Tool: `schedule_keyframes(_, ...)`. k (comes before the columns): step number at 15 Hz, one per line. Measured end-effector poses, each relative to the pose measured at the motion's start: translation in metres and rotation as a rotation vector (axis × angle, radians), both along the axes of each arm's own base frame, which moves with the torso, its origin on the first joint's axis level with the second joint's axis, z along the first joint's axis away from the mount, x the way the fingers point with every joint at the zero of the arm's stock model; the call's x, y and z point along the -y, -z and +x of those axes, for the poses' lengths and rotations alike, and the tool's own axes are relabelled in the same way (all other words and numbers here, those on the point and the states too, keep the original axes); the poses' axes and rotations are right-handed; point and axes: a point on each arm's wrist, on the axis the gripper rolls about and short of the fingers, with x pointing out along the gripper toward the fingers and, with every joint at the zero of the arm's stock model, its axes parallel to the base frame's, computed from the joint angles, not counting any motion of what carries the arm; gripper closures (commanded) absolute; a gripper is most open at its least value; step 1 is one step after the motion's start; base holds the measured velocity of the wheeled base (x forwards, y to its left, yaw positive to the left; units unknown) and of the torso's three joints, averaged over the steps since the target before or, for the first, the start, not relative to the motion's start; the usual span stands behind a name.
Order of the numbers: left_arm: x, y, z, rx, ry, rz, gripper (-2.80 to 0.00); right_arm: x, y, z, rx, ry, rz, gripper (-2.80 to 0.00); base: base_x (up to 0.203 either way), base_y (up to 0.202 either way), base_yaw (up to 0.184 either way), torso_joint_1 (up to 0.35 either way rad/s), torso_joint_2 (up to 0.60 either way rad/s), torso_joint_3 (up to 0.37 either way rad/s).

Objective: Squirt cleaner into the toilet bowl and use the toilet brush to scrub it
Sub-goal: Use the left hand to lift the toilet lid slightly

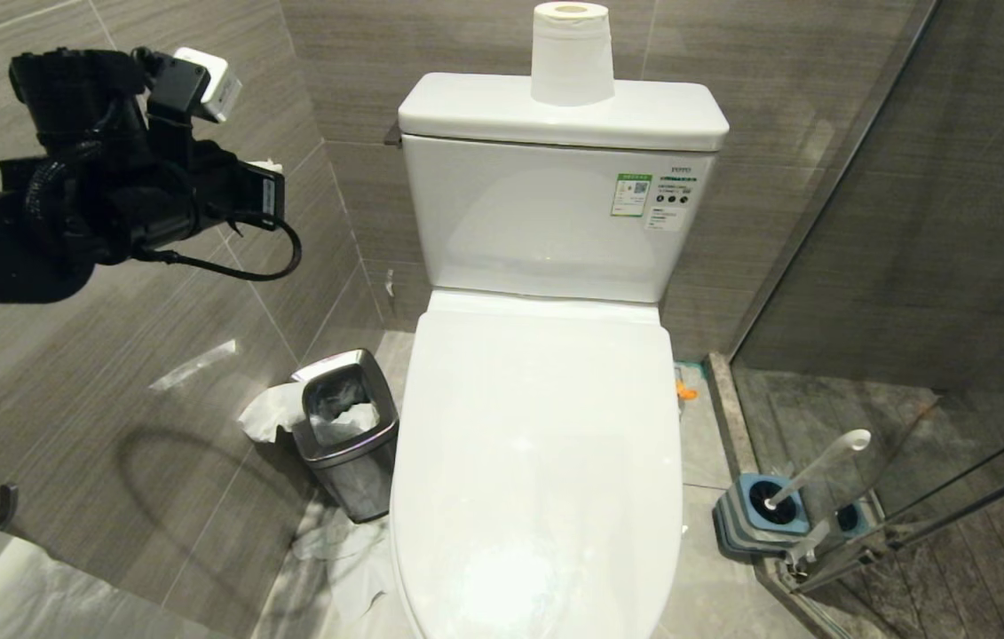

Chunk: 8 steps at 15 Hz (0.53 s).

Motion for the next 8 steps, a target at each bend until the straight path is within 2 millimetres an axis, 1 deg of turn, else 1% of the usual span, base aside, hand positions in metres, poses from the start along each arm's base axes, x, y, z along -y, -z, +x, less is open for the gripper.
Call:
schedule_keyframes(4,-0.017,0.03,0.039,-0.057,-0.013,0.008,0.0,0.0,0.0,0.0,0.001,0.001,0.0,0.0,0.0,0.0,0.0,0.0,0.0,0.0)
schedule_keyframes(8,-0.018,0.058,0.066,-0.087,-0.02,0.014,0.0,0.0,0.0,0.0,0.001,0.0,0.0,0.0,0.0,0.0,0.0,0.0,0.0,0.0)
